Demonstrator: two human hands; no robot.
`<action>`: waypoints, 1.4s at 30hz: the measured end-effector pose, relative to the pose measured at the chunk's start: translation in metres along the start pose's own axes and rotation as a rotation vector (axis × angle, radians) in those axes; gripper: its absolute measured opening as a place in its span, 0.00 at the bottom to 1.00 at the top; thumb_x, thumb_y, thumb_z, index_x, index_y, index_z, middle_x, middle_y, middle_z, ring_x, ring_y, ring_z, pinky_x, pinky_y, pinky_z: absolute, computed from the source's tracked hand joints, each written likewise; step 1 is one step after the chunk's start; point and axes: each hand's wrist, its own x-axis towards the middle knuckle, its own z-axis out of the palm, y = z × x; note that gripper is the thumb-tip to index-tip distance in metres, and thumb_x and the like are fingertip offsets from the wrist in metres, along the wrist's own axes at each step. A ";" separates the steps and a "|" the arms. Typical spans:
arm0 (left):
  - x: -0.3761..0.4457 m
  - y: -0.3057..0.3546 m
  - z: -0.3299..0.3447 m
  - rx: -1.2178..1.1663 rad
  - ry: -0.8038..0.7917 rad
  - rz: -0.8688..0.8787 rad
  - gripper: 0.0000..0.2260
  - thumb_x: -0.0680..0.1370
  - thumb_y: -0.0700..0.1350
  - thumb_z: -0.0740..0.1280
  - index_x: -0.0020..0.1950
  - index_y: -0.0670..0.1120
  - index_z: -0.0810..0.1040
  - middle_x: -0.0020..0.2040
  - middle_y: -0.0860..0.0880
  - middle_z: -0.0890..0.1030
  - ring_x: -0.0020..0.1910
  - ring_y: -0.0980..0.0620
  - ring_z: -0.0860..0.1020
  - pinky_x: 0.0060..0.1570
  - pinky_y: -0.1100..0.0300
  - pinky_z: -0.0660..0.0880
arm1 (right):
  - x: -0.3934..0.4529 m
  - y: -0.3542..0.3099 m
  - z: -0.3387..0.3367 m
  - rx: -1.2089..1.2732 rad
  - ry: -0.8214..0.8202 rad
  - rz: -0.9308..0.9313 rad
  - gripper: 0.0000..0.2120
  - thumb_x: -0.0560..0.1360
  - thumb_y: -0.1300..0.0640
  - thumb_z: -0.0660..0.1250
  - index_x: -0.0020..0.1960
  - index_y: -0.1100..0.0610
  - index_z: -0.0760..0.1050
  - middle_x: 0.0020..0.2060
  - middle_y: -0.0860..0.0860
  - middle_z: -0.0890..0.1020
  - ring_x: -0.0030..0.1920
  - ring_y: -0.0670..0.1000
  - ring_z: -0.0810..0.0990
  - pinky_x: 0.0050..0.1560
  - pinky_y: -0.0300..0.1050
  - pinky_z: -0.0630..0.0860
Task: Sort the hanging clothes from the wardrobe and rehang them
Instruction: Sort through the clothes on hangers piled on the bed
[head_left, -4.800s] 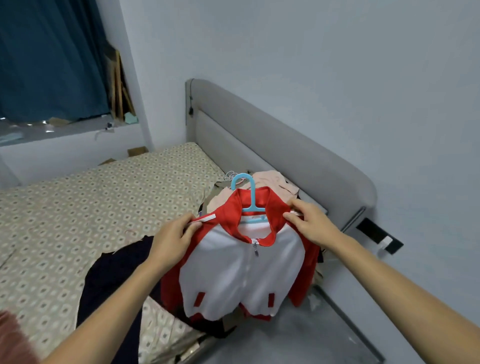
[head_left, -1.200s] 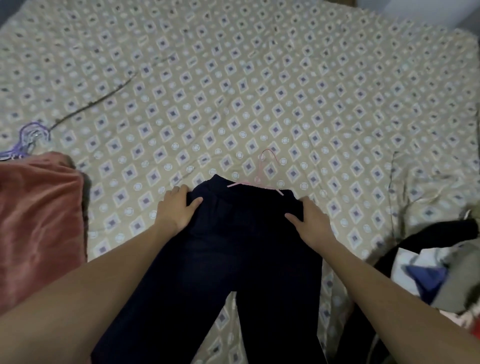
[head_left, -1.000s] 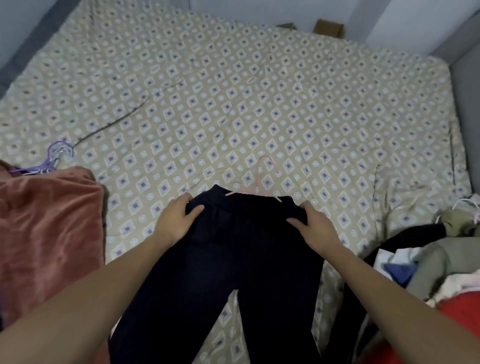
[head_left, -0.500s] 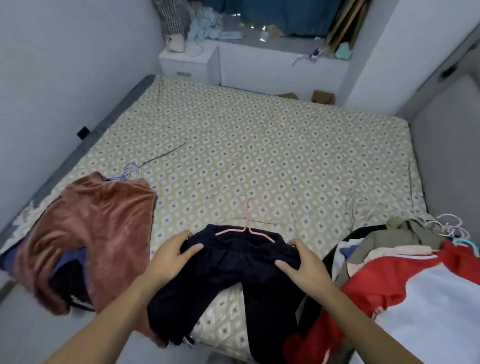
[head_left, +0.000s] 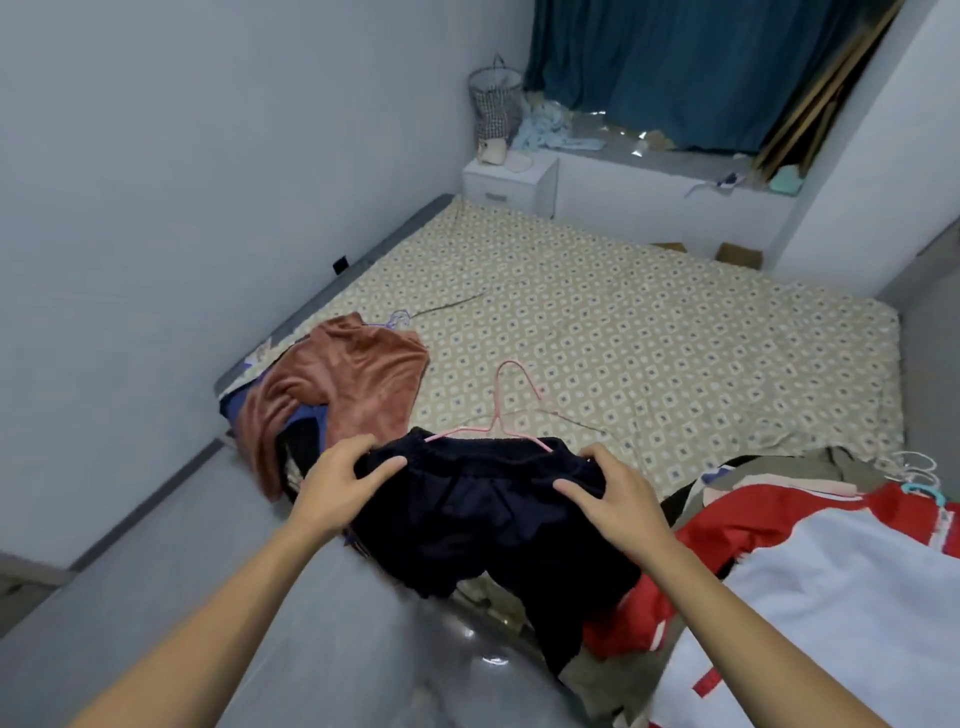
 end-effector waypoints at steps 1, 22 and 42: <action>-0.006 -0.003 -0.013 0.008 0.032 -0.009 0.24 0.77 0.68 0.68 0.38 0.50 0.67 0.35 0.51 0.73 0.37 0.54 0.74 0.40 0.47 0.72 | 0.002 -0.011 0.002 0.007 0.005 -0.024 0.18 0.73 0.34 0.72 0.54 0.44 0.74 0.45 0.42 0.83 0.49 0.50 0.83 0.49 0.52 0.78; 0.017 -0.214 -0.207 0.150 0.389 -0.354 0.17 0.77 0.62 0.72 0.41 0.50 0.75 0.38 0.56 0.75 0.42 0.49 0.74 0.40 0.51 0.71 | 0.138 -0.259 0.205 0.035 -0.073 -0.234 0.16 0.74 0.38 0.74 0.51 0.48 0.76 0.42 0.44 0.84 0.46 0.50 0.84 0.46 0.53 0.78; 0.319 -0.379 -0.256 0.231 0.133 -0.264 0.21 0.77 0.69 0.66 0.36 0.55 0.67 0.41 0.55 0.77 0.47 0.48 0.75 0.40 0.52 0.69 | 0.382 -0.296 0.340 0.197 -0.106 0.009 0.18 0.73 0.35 0.68 0.53 0.47 0.75 0.45 0.42 0.85 0.46 0.45 0.83 0.51 0.57 0.81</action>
